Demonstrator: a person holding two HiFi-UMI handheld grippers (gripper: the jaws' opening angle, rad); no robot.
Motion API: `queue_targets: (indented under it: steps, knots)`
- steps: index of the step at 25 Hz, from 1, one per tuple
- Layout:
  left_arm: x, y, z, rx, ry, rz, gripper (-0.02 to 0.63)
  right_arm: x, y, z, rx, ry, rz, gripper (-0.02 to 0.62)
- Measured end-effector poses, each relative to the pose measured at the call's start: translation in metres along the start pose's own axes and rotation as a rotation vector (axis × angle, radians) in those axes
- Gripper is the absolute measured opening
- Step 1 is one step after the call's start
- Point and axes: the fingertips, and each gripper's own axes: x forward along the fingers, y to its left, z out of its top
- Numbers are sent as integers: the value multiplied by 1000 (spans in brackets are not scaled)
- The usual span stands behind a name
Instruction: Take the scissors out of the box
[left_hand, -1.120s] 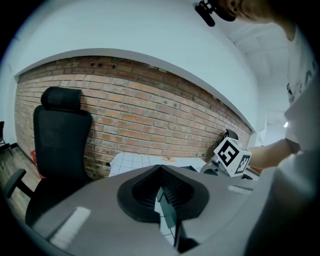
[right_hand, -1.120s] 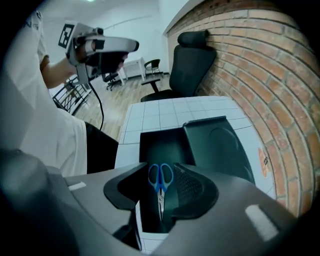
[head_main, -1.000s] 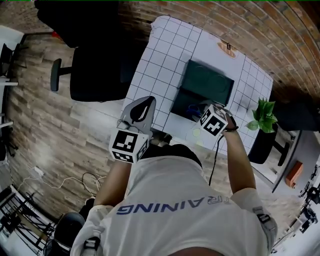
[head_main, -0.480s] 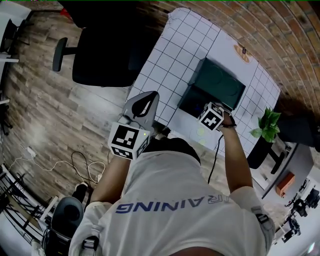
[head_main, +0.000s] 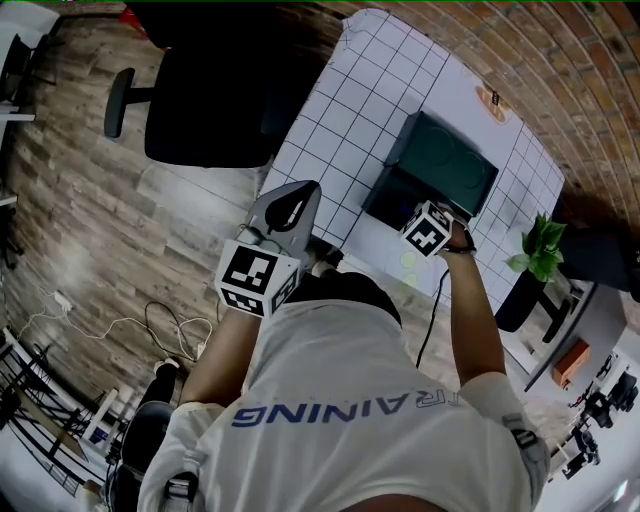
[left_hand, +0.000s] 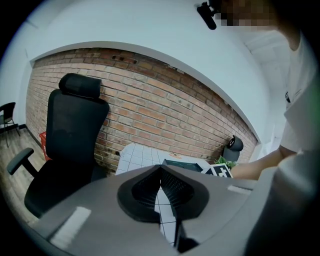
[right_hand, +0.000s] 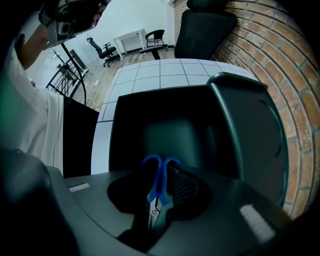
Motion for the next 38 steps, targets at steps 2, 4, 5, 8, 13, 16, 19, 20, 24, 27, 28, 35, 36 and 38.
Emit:
queue_targets:
  steps: [2, 4, 5, 8, 13, 16, 19, 20, 24, 27, 28, 35, 36, 38]
  knots:
    - [-1, 1, -1, 0, 6, -5, 2, 0, 0, 1, 5, 0, -3, 101]
    - [-2, 1, -3, 0, 11, -8, 2, -1, 1, 0, 9, 1, -8, 101]
    - [-2, 1, -3, -1, 13, -10, 2, -1, 1, 0, 12, 2, -11, 101]
    - [-3, 2, -4, 0, 17, -14, 2, 0, -1, 1, 22, 1, -12, 100]
    - [-7, 2, 0, 3, 13, -17, 2, 0, -1, 0, 44, 26, 7, 95]
    - [-8, 3, 1, 6, 12, -21, 2, -1, -2, 1, 59, 24, 1, 91]
    - [-7, 2, 2, 6, 10, -29, 2, -2, -3, 3, 97, -20, -3, 87]
    - [-7, 0, 2, 8, 10, -34, 2, -3, -2, 3, 105, -32, -8, 87]
    - [-6, -6, 7, 24, 6, -54, 2, -18, 0, 6, 134, -102, -63, 87]
    - [-5, -10, 15, 45, -3, -69, 2, -42, -4, 14, 187, -186, -120, 87]
    - [-6, -13, 19, 52, -7, -75, 2, -51, -5, 15, 204, -213, -137, 87]
    - [-7, -34, 62, 158, -58, -99, 2, -138, -18, 24, 349, -465, -278, 87]
    - [-6, -37, 70, 172, -69, -107, 2, -155, -23, 26, 387, -524, -299, 87]
    - [0, -43, 88, 207, -91, -133, 2, -194, -35, 30, 485, -662, -338, 89]
